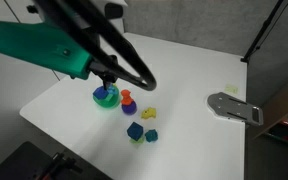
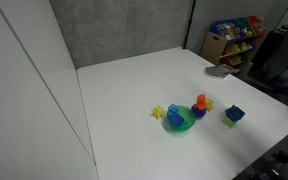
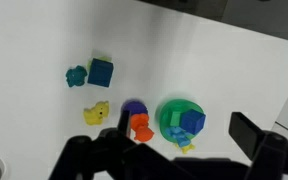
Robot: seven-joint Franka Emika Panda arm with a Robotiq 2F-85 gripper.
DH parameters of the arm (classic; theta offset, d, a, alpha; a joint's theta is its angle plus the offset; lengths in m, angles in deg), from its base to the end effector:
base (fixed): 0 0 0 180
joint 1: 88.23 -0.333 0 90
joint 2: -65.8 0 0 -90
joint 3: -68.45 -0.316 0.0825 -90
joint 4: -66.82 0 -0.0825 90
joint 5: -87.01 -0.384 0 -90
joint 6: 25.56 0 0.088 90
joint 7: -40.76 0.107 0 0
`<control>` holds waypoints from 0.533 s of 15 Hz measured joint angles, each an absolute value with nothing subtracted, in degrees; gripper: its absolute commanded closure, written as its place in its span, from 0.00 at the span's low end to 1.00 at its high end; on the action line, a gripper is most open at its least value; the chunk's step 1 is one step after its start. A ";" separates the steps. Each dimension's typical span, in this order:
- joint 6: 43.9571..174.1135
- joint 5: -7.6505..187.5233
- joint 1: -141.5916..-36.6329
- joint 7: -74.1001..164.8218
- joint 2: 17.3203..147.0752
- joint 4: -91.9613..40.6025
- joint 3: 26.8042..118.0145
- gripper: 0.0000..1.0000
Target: Pick up the blue block from the green bowl and put it on the table
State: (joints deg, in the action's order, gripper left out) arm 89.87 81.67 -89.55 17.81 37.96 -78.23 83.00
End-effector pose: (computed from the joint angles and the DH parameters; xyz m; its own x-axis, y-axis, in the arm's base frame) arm 0.3815 -0.0849 0.4340 0.9875 0.1547 0.0310 0.1578 -0.9665 -0.2024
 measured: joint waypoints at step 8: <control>89.87 81.67 -89.39 17.97 38.25 -78.23 82.32 0.00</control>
State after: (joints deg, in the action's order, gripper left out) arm 89.87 81.67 -89.39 17.97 38.25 -78.23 82.32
